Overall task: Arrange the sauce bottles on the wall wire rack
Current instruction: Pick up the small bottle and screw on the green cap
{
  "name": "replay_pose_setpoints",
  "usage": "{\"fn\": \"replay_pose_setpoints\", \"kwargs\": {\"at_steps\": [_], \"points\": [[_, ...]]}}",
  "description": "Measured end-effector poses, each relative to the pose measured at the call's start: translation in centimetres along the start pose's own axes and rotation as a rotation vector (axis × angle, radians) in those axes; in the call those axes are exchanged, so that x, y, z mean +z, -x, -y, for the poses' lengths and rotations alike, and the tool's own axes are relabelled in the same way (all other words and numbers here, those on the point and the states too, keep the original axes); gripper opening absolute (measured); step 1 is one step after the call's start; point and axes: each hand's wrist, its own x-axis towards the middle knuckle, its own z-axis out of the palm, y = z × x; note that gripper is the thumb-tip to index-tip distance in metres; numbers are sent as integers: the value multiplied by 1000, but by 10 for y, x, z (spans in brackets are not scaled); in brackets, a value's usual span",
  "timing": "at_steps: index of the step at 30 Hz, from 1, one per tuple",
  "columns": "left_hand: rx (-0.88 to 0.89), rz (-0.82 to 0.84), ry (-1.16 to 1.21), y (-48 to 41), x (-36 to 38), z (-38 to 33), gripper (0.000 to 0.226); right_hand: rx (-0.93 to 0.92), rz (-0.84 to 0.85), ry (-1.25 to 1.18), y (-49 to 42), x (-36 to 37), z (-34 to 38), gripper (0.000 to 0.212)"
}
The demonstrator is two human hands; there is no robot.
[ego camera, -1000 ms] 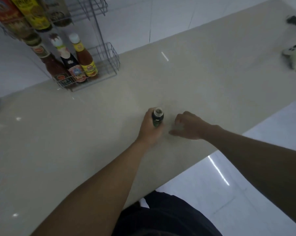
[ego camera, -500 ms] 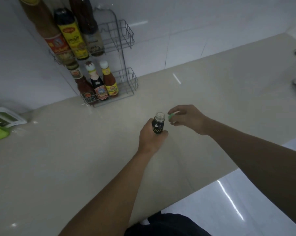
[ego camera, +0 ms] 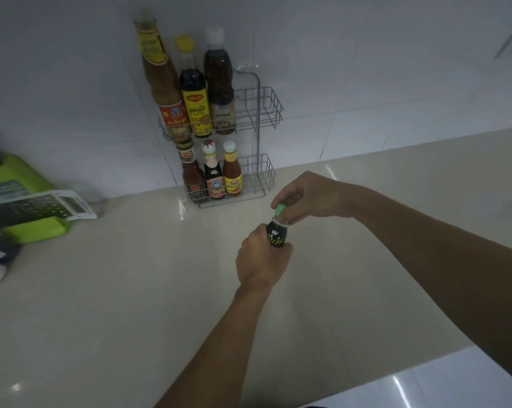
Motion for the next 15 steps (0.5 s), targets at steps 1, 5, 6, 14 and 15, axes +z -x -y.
{"fn": "replay_pose_setpoints", "kwargs": {"at_steps": [1,5,6,14,15], "points": [[-2,-4,2,0,-1,-1,20,5,3,39,-3,0,3,29],[-64,-13,79,0,-2,-6,17,33,22,296,-15,1,16,20],[-80,-8,116,-1,-2,-6,15,29,22,312,-17,1,19,21],[-61,163,383,-18,-18,-6,15,-41,83,31,-18,-7,23,34],[-73,162,396,-17,-17,-5,15,-27,88,33,-19,-6,24,33]]}}
